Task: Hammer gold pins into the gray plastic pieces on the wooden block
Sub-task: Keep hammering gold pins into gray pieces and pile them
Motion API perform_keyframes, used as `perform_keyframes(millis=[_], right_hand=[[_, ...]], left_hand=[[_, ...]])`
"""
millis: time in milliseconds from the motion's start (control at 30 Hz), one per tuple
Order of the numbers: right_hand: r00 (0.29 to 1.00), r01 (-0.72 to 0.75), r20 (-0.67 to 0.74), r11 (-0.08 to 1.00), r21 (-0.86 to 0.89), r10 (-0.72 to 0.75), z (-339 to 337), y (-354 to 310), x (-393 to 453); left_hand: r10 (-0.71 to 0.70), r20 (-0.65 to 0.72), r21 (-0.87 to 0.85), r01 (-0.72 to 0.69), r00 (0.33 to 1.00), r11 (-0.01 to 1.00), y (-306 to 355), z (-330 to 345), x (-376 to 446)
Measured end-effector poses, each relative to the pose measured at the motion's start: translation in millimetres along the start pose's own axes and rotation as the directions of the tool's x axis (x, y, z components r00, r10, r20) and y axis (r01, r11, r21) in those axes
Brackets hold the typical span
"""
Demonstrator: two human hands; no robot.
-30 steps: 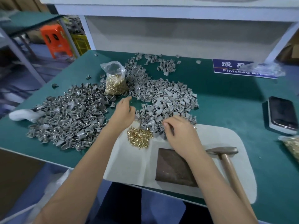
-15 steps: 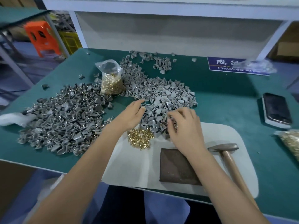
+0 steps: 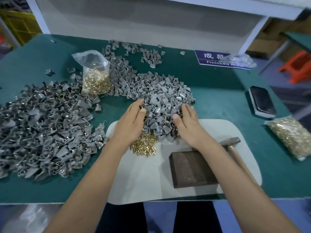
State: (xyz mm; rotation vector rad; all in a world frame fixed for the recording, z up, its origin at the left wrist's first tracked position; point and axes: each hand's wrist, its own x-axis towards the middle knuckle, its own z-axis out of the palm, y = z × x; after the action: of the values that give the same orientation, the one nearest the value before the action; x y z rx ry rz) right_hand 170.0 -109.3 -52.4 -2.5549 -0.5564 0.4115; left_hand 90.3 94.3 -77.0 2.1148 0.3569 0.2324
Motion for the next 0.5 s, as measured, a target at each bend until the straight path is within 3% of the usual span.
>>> perform_keyframes(millis=[100, 233, 367, 500], right_hand=[[0.991, 0.044, -0.128, 0.998, 0.045, -0.038, -4, -3, -4], [0.902, 0.25, -0.332, 0.961, -0.12, -0.276, -7, -9, -14], [0.799, 0.395, -0.398, 0.892, -0.22, -0.452, -5, -11, -20], [0.801, 0.385, -0.419, 0.904, -0.186, -0.427, -5, -11, -21]], left_hand=[[0.065, -0.075, -0.017, -0.066, 0.995, 0.998, 0, -1, 0], [0.134, -0.162, 0.025, -0.132, 0.978, 0.991, -2, -3, -15], [0.254, -0.23, 0.207, -0.208, 0.939, 0.956, -4, -2, -56], [0.279, -0.168, 0.363, -0.204, 0.945, 0.909, -9, -2, -85]])
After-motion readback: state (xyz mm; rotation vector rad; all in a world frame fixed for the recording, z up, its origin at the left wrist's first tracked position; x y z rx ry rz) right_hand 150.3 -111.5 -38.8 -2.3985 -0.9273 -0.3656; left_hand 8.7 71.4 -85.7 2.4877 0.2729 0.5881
